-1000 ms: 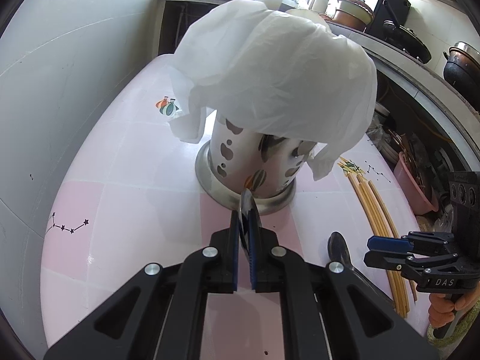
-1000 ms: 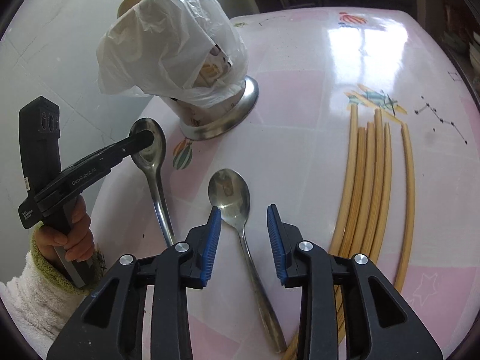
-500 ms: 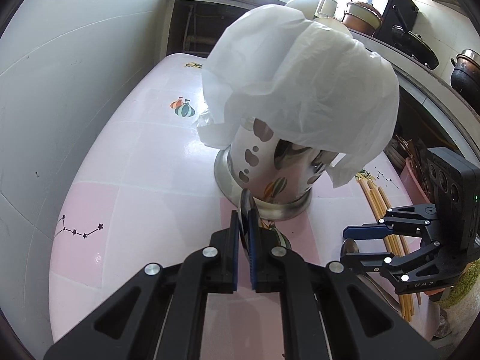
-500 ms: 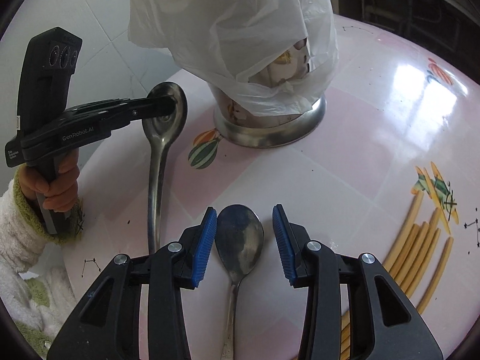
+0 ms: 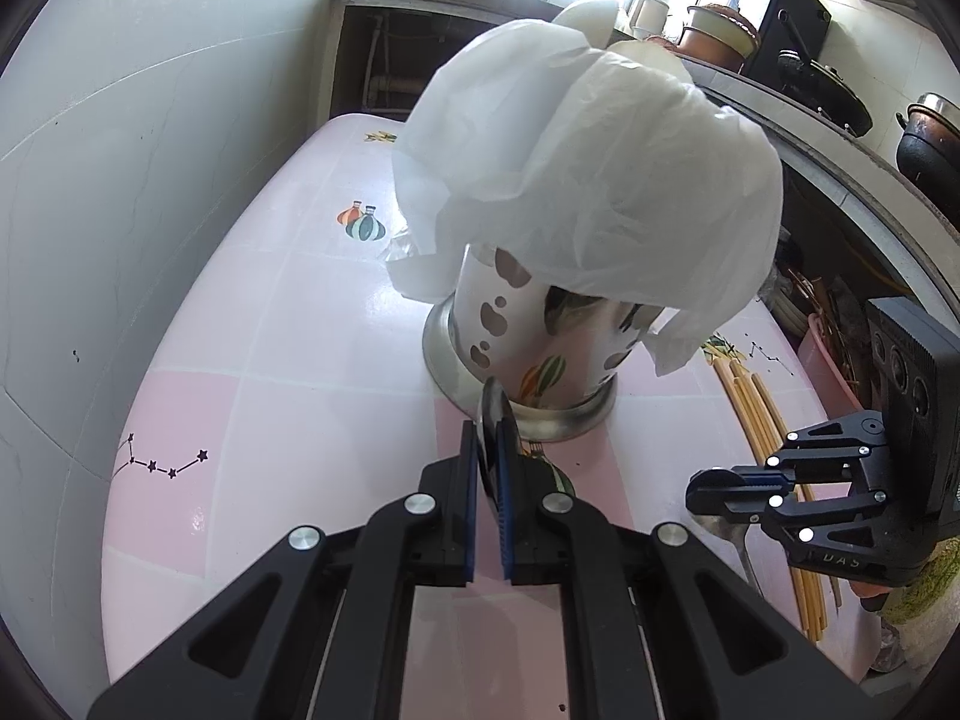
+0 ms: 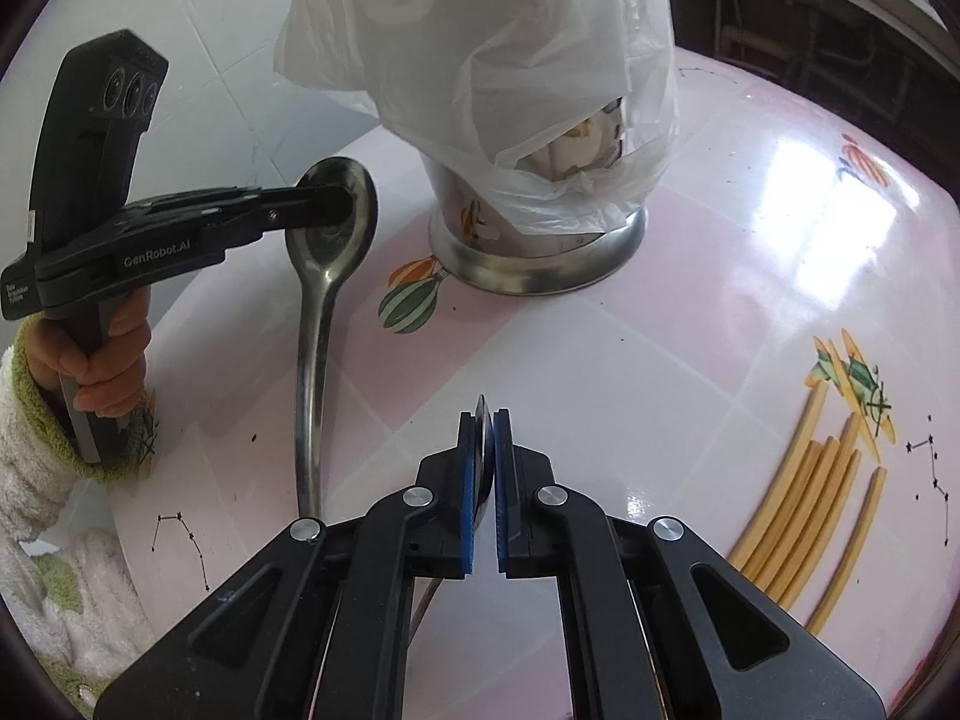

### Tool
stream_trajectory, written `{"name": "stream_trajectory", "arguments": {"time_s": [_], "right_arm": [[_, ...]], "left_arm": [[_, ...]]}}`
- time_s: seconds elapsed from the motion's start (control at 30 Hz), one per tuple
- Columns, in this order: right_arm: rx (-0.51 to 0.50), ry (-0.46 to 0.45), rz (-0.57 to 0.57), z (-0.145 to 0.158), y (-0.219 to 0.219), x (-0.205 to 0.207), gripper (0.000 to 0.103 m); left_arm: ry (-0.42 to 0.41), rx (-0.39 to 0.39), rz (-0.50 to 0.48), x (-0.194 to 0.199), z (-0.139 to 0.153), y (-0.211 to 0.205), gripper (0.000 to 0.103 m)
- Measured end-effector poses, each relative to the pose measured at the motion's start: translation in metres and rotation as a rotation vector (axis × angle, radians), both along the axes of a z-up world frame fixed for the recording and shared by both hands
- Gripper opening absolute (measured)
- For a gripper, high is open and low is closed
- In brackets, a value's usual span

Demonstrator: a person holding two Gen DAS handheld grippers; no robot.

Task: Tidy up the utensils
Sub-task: 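Insert the steel spoon into the holder and open the left tool while the right tool carries its spoon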

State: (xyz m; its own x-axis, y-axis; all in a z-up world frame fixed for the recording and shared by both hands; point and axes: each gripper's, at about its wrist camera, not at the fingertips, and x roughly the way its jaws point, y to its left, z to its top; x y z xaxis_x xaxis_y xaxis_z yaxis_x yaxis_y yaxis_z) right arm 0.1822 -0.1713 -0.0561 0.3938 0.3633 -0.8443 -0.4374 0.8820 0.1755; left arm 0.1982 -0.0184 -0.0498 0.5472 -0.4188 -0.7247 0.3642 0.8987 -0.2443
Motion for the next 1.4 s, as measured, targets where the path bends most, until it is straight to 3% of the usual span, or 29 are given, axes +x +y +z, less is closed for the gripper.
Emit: {"name": "stream_trajectory", "arguments": {"time_s": [0.3,0.5,0.67,0.87,1.03,1.2,1.4], "right_arm": [[-0.007,-0.179,-0.256,0.044,-0.028,-0.025,0.003],[0.061,-0.254,-0.324,0.069,-0.040,-0.050,0.003],[0.105,-0.289,-0.357,0.082,-0.049,-0.047,0.003],[0.134,-0.300,-0.373,0.097,-0.061,-0.060,0.003],[0.155,-0.295,-0.383,0.094,-0.066,-0.058,0.003],[0.172,-0.290,-0.387,0.092,-0.071,-0.059,0.003],[0.182,-0.271,-0.384,0.086,-0.075,-0.055,0.003]], "left_arm": [[-0.047,-0.027,-0.009,-0.015,0.022,-0.002,0.003],[-0.134,-0.006,-0.016,-0.036,0.049,-0.011,0.003],[-0.187,-0.059,-0.036,-0.051,0.085,-0.013,0.003],[-0.334,-0.078,-0.054,-0.067,0.142,-0.014,0.003],[-0.473,-0.079,-0.008,-0.059,0.191,-0.010,0.003],[-0.598,-0.034,0.050,-0.039,0.226,-0.017,0.003],[-0.711,0.108,0.121,-0.005,0.224,-0.043,0.003]]}}
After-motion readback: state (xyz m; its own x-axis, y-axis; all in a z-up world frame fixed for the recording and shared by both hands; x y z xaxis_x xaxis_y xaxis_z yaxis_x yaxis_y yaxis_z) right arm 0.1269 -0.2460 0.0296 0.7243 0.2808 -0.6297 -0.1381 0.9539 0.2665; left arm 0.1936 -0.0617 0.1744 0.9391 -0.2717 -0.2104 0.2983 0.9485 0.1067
